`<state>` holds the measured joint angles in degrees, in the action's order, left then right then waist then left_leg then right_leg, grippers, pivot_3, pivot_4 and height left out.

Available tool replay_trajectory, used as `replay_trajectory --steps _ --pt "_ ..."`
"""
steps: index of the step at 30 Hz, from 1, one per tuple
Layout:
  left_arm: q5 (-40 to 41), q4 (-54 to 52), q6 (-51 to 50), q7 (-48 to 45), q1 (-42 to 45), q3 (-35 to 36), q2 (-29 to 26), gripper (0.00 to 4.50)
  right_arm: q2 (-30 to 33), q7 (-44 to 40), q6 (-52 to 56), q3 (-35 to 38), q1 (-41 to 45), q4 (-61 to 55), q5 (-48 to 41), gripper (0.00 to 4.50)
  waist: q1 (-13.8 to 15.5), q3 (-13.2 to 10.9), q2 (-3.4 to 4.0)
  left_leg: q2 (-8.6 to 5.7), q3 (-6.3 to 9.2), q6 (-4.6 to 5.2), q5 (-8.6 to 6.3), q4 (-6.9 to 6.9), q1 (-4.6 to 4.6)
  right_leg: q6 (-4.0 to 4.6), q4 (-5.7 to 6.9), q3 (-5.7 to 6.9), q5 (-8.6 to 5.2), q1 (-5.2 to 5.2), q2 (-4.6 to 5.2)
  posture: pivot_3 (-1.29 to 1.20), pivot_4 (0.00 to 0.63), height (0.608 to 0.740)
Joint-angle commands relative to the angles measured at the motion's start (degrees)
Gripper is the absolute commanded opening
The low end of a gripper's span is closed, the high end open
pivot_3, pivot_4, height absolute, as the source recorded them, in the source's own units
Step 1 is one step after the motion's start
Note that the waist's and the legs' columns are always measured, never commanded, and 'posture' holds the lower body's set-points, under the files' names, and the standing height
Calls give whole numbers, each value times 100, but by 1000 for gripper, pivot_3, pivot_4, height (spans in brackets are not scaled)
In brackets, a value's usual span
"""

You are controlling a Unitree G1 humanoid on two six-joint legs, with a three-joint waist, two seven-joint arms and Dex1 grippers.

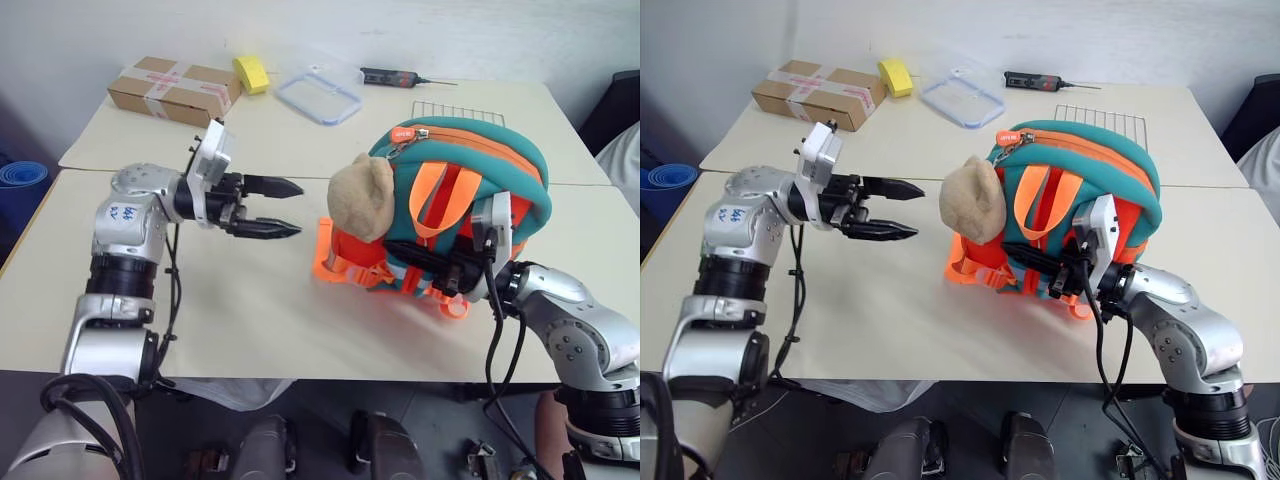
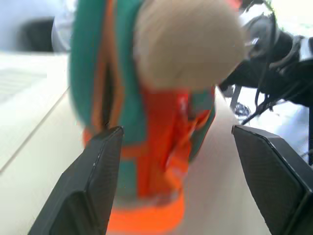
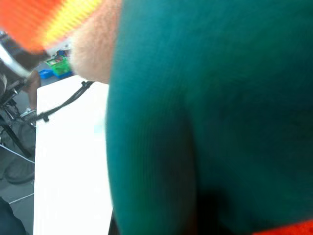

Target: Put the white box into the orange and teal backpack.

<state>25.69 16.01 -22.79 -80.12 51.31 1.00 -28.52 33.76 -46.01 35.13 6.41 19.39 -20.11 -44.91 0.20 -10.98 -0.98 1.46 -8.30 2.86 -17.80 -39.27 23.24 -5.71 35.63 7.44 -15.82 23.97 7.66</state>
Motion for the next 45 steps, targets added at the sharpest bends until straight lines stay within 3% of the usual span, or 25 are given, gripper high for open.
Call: replay_trajectory --steps 1,8,11,15,19,22,25,28,37,41,44,45 --pt "208 -939 -159 898 -198 75 410 3720 -44 -67 -67 -64 94 -38 41 0 -17 0 0 0 -1 1 1 0 -2 -2 -1 -1 1 -3 0 0 150 740" --pt "231 -1318 -28 1735 -388 -17 1118 3720 -19 -200 49 -111 96 -110 -6 0 -28 0 0 14 -3 -14 11 2 -10 -1 -1 6 1 -4 -16 0 150 740" --pt "158 -1292 41 1885 -370 -57 1172 3192 -11 -206 67 -66 31 -157 -50 0 -23 0 0 12 -3 -14 11 2 -9 -1 -2 6 1 -4 -13 0 150 740" --pt "457 -1225 -188 2114 -239 243 1172 2063 -51 -170 -16 -30 -101 -180 -4 0 -1 0 0 10 -2 -13 11 2 -9 -1 -3 8 1 -6 -12 0 150 740" --pt "247 -682 1 2158 -82 517 658 1019 -131 -9 -103 100 -274 -289 -21 0 -14 0 0 12 -1 -14 11 2 -9 -1 -3 9 1 -5 -13 0 150 740" --pt "-35 -22 214 2018 57 523 98 581 -144 44 -162 236 -544 -398 -38 0 -17 0 0 13 -1 -15 12 3 -10 -1 -3 12 0 -5 -14 0 150 740" --pt "-729 1085 989 2147 311 316 -375 581 -182 207 -217 407 -723 -465 -65 0 -31 0 1 11 -5 -16 11 8 -13 0 -4 10 0 -5 -16 0 150 740" --pt "-1081 1897 1581 2148 540 176 -429 581 -234 389 -235 613 -858 -530 -189 0 -10 0 0 9 -6 -15 11 8 -14 0 -4 10 0 -5 -14 0 150 740" --pt "-2033 3229 3048 1853 266 -709 189 581 -355 566 -483 834 -1300 -613 -143 0 -7 1 0 5 -9 -8 5 7 -11 -1 -6 9 0 -5 -12 0 150 740" --pt "-1705 2588 2807 1304 -266 -709 390 581 -488 713 -771 1127 -1474 -396 -117 0 -14 1 0 7 -8 -8 5 8 -11 -1 -6 9 0 -4 -12 0 150 740" --pt "-1449 1795 2167 1106 -665 -555 91 1238 -619 788 -972 1254 -1446 -297 -93 0 -22 1 0 7 -8 -7 5 5 -11 -1 -4 8 0 -4 -10 0 150 740" --pt "-1342 1483 1943 1000 -825 -494 -63 1545 -571 706 -1159 1226 -1475 -299 100 301 -27 1 0 6 -8 -7 6 5 -11 -1 -2 7 0 -4 -9 0 150 740"
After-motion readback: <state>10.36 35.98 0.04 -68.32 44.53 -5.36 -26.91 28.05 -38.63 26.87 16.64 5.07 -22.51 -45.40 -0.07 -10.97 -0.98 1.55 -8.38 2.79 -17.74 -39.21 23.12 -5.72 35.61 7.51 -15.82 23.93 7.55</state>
